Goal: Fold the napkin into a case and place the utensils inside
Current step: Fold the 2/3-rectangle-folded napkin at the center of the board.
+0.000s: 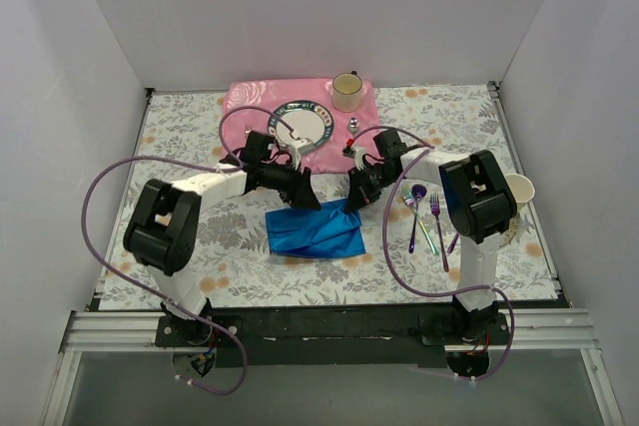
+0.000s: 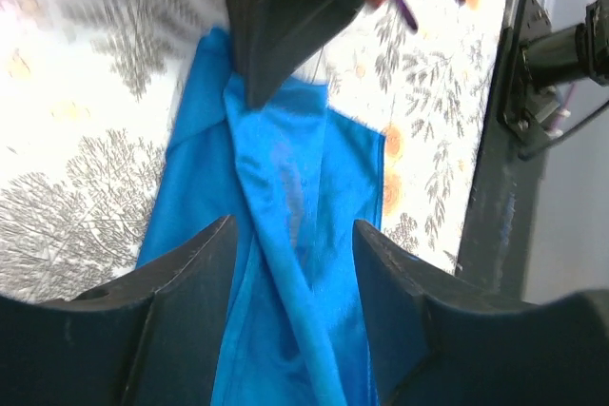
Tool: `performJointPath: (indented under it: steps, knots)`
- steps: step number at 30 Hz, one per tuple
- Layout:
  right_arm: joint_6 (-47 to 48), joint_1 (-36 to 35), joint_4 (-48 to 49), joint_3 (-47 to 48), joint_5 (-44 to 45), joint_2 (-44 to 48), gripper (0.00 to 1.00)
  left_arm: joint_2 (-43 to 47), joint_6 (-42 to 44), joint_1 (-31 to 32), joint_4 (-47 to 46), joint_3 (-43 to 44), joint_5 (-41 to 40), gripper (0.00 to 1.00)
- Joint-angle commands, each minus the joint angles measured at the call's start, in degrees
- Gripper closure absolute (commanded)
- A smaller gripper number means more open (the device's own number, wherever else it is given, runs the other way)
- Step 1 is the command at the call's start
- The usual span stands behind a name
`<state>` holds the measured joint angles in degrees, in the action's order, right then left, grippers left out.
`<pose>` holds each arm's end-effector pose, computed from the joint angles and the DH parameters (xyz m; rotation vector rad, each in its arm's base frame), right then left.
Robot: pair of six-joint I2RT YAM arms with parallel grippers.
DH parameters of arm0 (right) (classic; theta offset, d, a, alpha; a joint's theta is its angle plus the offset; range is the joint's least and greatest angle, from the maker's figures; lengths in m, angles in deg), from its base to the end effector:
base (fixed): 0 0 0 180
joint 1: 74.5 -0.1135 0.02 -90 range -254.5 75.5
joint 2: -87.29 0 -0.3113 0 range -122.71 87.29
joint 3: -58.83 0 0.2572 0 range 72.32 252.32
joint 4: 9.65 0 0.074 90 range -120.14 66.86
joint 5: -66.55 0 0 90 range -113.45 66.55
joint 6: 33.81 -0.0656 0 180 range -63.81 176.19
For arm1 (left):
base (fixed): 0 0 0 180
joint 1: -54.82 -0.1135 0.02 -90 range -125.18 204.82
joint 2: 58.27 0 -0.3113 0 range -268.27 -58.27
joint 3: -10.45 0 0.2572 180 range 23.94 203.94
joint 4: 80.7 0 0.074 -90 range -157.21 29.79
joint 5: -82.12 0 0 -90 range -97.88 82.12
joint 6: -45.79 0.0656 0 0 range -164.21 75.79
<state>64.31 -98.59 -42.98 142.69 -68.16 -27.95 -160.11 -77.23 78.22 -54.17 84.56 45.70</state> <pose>0.3681 0.2151 0.1521 -0.9496 2.4259 1.1373 0.3255 -0.1984 0.2068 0.2042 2.6318 -1.5563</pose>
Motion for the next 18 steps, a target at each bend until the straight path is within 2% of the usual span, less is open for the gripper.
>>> performJointPath:
  steps: [1, 2, 3, 5, 6, 8, 9, 10, 14, 18]
  knots:
    - [-1.3, 0.3, 0.2, 0.8, 1.0, -2.3, 0.99, 11.9, 5.0, 1.4, -7.9, -6.0, -5.1, 0.47]
    - [-1.4, 0.2, 0.2, 0.9, 0.9, -2.3, 0.99, 15.1, 7.4, 2.2, -6.9, -7.1, -8.0, 0.47]
    - [-1.4, 0.2, 0.1, 1.1, 0.6, -2.3, 0.99, 16.6, 13.3, 5.1, -6.4, -8.9, -11.4, 0.47]
    - [-1.5, 0.3, 0.0, 1.3, 0.4, -2.4, 0.99, 19.2, 18.9, 9.7, -4.5, -10.8, -19.7, 0.47]
    - [-1.7, 0.3, -0.5, 1.3, 0.2, -2.4, 0.99, 21.7, 22.3, 14.0, -4.7, -11.7, -21.7, 0.47]
    - [-1.6, 0.3, -0.7, 1.8, 0.1, -2.7, 0.99, 23.8, 26.3, 18.6, -6.1, -16.0, -26.7, 0.48]
    - [-1.7, 0.2, -0.8, 1.9, 0.0, -2.8, 0.99, 25.2, 28.1, 23.5, -6.8, -17.5, -31.1, 0.48]
    - [-1.7, 0.3, -0.9, 2.0, 0.0, -3.0, 0.99, 25.9, 31.1, 25.3, -7.8, -20.1, -33.2, 0.48]
    - [-1.9, 0.3, -1.0, 2.1, -0.3, -3.0, 0.99, 25.9, 37.8, 34.0, -12.7, -24.2, -41.3, 0.5]
    - [-1.8, 0.3, -1.2, 2.3, -0.4, -3.2, 0.99, 22.2, 40.6, 38.4, -16.7, -24.5, -47.8, 0.52]
